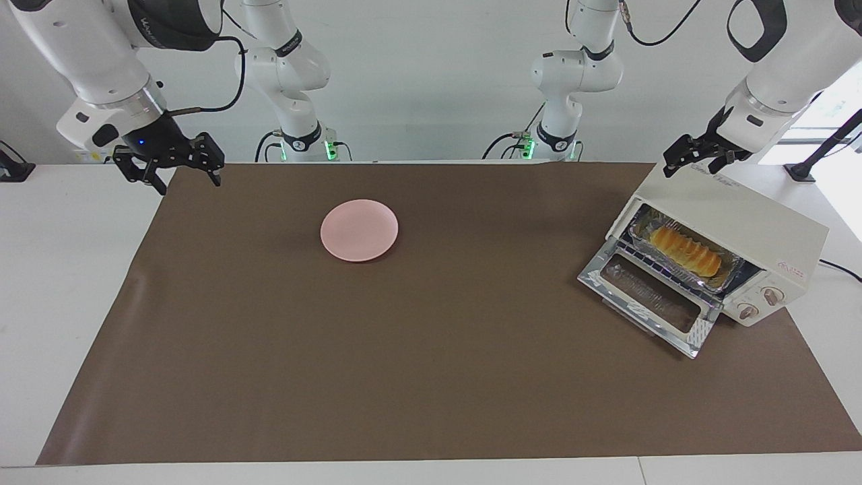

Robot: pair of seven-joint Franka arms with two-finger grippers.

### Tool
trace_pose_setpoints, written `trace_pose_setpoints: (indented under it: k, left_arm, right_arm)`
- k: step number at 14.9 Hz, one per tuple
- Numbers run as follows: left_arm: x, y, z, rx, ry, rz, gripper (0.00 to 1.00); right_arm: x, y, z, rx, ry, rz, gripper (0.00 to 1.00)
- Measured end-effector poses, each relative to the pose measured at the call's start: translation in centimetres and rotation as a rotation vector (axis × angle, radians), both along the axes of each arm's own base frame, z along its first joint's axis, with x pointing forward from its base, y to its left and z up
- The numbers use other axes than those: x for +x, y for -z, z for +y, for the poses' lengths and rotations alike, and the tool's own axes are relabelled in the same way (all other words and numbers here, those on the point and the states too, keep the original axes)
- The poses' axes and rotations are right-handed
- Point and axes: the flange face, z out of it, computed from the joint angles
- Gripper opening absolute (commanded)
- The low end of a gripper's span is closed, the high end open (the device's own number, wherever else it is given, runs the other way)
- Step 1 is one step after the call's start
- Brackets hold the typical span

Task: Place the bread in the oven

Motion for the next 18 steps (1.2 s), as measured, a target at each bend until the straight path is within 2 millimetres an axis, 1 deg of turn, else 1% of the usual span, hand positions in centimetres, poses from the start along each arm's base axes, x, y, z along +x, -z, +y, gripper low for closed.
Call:
trace_pose_setpoints:
  k: [2, 5, 9, 15, 18]
  left_arm:
    - [0.2, 0.0, -0.1, 0.000, 0.005, -0.012, 1.00]
    - [0.3, 0.0, -0.9, 0.000, 0.020, -0.019, 1.00]
    - [0.3, 0.0, -3.6, 0.000, 0.070, -0.020, 1.00]
    - [0.7, -0.2, -3.9, 0.000, 0.077, -0.051, 1.00]
    - [0.9, -0.3, -4.5, 0.000, 0.087, -0.067, 1.00]
  right_arm:
    - [0.0, 0.0, 0.0, 0.000, 0.000, 0.000, 1.00]
    - [0.0, 0.0, 0.0, 0.000, 0.000, 0.000, 1.00]
    - [0.0, 0.0, 0.0, 0.000, 0.000, 0.000, 1.00]
    - [0.0, 0.0, 0.0, 0.000, 0.000, 0.000, 1.00]
    - [0.0, 0.0, 0.0, 0.000, 0.000, 0.000, 1.00]
